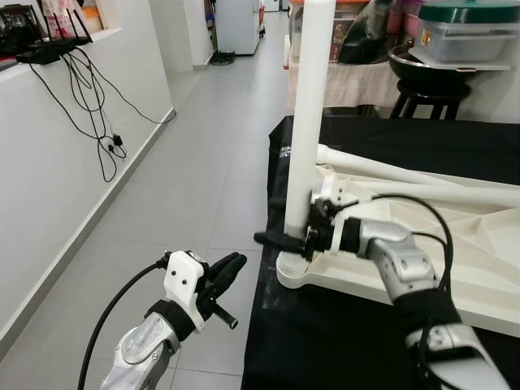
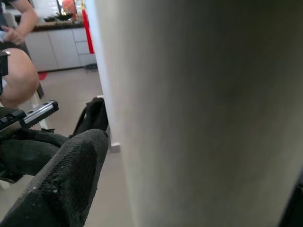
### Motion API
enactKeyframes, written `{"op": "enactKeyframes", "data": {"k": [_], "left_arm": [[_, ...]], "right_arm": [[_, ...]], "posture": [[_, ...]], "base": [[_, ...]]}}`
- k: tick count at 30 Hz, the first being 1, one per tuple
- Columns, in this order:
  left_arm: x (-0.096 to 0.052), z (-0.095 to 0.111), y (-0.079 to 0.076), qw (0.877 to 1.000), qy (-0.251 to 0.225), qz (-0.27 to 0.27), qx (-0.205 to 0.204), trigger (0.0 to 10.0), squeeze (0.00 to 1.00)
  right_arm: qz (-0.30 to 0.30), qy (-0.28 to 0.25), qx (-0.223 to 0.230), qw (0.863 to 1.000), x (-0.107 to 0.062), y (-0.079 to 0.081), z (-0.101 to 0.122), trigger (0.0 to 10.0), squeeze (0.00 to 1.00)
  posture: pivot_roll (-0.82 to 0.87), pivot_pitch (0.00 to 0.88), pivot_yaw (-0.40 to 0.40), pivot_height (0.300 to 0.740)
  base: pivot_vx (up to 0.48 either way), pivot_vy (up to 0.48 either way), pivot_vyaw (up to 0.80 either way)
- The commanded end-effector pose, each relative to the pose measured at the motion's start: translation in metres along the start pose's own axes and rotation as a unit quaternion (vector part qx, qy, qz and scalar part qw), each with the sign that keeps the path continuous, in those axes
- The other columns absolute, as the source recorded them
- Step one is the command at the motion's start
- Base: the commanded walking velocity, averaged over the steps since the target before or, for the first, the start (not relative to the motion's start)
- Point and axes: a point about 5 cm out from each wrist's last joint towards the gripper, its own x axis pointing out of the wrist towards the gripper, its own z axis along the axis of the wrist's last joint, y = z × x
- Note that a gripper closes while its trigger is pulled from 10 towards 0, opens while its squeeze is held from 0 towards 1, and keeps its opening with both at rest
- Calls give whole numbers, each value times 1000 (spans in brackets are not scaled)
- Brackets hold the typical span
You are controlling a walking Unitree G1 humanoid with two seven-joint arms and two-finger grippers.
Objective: Building children table
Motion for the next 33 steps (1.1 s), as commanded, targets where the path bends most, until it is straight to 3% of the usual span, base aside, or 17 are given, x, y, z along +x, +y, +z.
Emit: {"op": "enactKeyframes", "data": {"k": [1, 14, 20, 21, 22, 23, 24, 26, 27, 28, 29, 30, 31, 33], "left_arm": [[0, -2, 0, 1000, 6, 0, -5, 10000, 0], [0, -2, -2, 1000, 4, 1, -7, 10000, 0], [-1, 0, -1, 1000, 2, 1, -8, 10000, 0], [-2, 0, -1, 1000, 2, -1, -9, 10000, 0], [-3, 1, 0, 1000, 2, -1, -9, 10000, 0], [-3, 1, 0, 1000, 2, -1, -9, 10000, 0], [-5, 2, 2, 1000, 1, 1, -8, 10000, 0], [-5, 2, 2, 1000, 1, 1, -8, 10000, 0], [-5, 2, 3, 1000, 1, 3, -7, 10000, 0], [-5, 2, 3, 1000, 1, 3, -7, 10000, 0], [-5, 2, 5, 1000, 0, 6, -5, 10000, 0], [-5, 1, 4, 1000, 0, 6, -4, 10000, 0], [-4, 1, 4, 1000, 1, 3, -5, 10000, 0], [-3, 1, 4, 1000, 2, 1, -6, 10000, 0]], "right_arm": [[16, -3, 11, 1000, 5, -2, 0, 0, 0], [18, -8, 16, 1000, 1, -4, 0, 0, 0], [-35, -18, -10, 999, -11, 4, -4, 0, 0], [-129, -4, 4, 992, -12, 2, -12, 0, 0], [-233, -20, 18, 972, -8, 5, -18, 0, 0], [-233, -20, 18, 972, -8, 5, -18, 0, 0], [-408, -13, 81, 909, -5, 24, -50, 0, 0], [-408, -13, 81, 909, -5, 24, -50, 0, 0], [-476, 7, 116, 872, -7, 38, -69, 0, 0], [-476, 7, 116, 872, -7, 38, -69, 0, 0], [-428, 30, 17, 903, 7, 34, -57, 0, 0], [-395, 51, 3, 917, 11, 29, -59, 0, 0], [-379, 48, -20, 924, 13, 26, -52, 0, 0], [-377, 44, -25, 925, 14, 25, -50, 0, 0]], "posture": [[-27, 0, 10, 740], [-32, 0, 9, 740], [-48, 2, 23, 740], [-52, 7, 19, 740], [-56, 14, 15, 740], [-56, 14, 15, 740], [-82, 19, 28, 740], [-82, 19, 28, 740], [-82, 19, 28, 740], [-82, 19, 28, 740], [-82, 3, 32, 740], [-82, 3, 32, 740], [-53, 11, 15, 740], [-56, 13, 18, 740]], "base": [[0, 0, 0], [0, 0, 0], [0, 0, 0], [0, 0, 0], [0, 0, 0], [0, 0, 0], [0, 0, 0], [0, 0, 0], [0, 0, 0], [0, 0, 0], [0, 0, 0], [0, 0, 0], [0, 0, 0], [0, 0, 0]]}}
